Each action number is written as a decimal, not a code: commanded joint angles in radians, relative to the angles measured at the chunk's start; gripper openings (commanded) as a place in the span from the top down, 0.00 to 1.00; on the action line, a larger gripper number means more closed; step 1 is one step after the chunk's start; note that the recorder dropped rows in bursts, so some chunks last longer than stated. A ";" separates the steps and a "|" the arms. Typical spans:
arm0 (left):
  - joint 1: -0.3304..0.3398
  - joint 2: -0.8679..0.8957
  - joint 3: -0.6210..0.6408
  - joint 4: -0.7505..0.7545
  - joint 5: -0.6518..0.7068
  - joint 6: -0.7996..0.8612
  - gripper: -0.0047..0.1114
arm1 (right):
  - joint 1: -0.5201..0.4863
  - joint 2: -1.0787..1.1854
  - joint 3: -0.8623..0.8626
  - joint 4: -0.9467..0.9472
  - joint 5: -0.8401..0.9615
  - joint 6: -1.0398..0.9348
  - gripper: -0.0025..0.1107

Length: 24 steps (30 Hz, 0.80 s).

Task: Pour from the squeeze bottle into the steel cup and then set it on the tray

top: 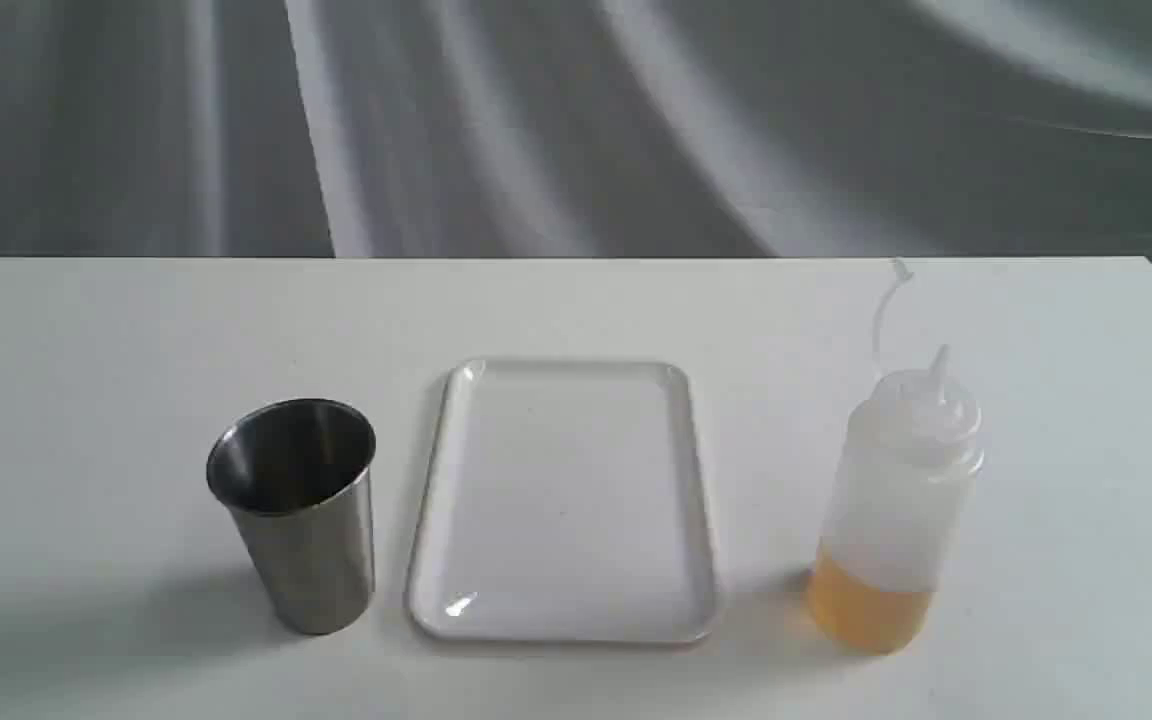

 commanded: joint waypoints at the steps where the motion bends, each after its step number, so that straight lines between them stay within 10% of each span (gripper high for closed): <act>1: -0.006 -0.003 0.004 -0.001 -0.007 -0.003 0.96 | -0.005 -0.006 0.006 0.006 -0.008 0.001 0.98; 24: -0.006 -0.003 0.004 -0.001 -0.007 -0.003 0.96 | -0.005 -0.006 -0.144 0.039 0.253 0.001 0.98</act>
